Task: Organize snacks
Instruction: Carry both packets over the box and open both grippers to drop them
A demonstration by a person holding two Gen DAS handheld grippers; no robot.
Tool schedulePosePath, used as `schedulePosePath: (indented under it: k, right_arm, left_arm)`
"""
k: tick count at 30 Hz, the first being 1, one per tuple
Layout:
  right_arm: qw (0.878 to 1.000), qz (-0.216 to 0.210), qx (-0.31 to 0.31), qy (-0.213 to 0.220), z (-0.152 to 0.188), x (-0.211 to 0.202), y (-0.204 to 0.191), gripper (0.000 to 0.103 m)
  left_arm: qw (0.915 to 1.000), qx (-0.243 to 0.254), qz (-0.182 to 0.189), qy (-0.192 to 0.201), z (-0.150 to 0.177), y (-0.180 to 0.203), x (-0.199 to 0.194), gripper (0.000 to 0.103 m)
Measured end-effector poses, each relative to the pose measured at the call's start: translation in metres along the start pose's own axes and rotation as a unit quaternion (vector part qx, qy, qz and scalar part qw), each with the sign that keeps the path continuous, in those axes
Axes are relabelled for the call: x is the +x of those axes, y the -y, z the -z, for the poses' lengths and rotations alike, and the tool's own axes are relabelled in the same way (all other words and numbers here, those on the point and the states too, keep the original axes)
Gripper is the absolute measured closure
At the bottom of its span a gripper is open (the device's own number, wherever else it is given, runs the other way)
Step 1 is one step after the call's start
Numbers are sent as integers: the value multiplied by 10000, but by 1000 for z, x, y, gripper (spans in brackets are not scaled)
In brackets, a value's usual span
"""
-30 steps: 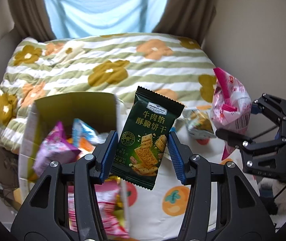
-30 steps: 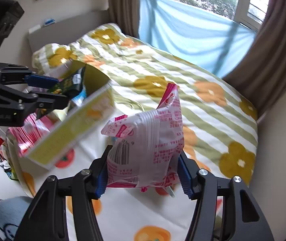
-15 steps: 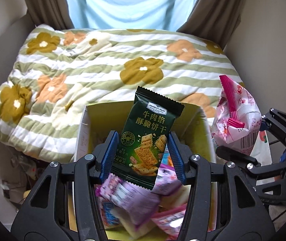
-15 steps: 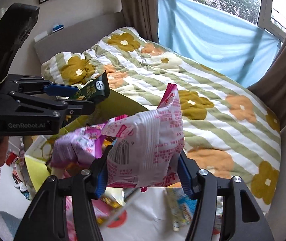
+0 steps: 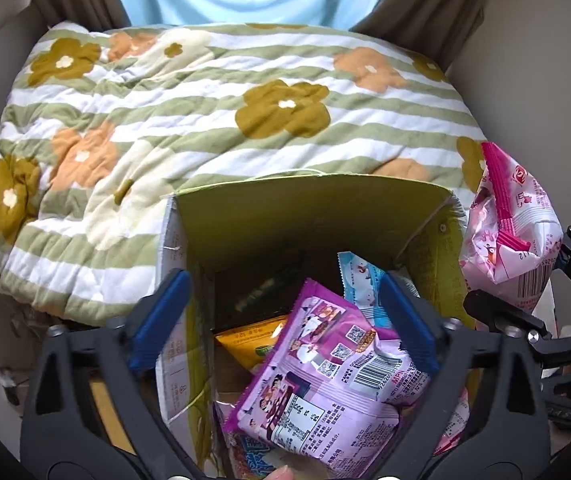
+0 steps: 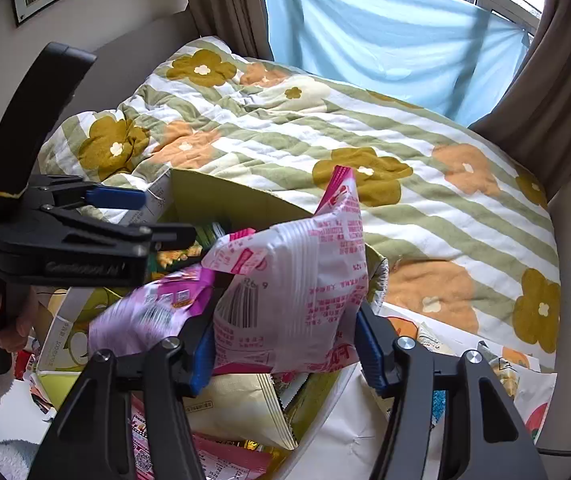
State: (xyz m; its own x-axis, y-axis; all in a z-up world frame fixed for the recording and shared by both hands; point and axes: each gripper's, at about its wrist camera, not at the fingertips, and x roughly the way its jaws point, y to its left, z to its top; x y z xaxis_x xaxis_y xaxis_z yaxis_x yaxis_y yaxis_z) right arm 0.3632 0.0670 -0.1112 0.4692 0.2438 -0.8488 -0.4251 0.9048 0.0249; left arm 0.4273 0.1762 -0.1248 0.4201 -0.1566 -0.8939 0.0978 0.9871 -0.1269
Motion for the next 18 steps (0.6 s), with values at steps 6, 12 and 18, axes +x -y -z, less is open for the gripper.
schedulePosePath:
  k: [6, 12, 18]
  right_arm:
    - [9988, -231, 338, 270, 0, -1, 5, 48]
    - [9985, -225, 416, 262, -1, 7, 1, 46]
    - [9957, -149, 594, 697, 1, -4, 11, 2]
  left_arm:
    - [9991, 63, -400, 109, 15, 7, -18, 6]
    - [9965, 242, -780, 192, 21, 16, -27, 6]
    - [9974, 5, -684, 213, 25, 2, -32, 6]
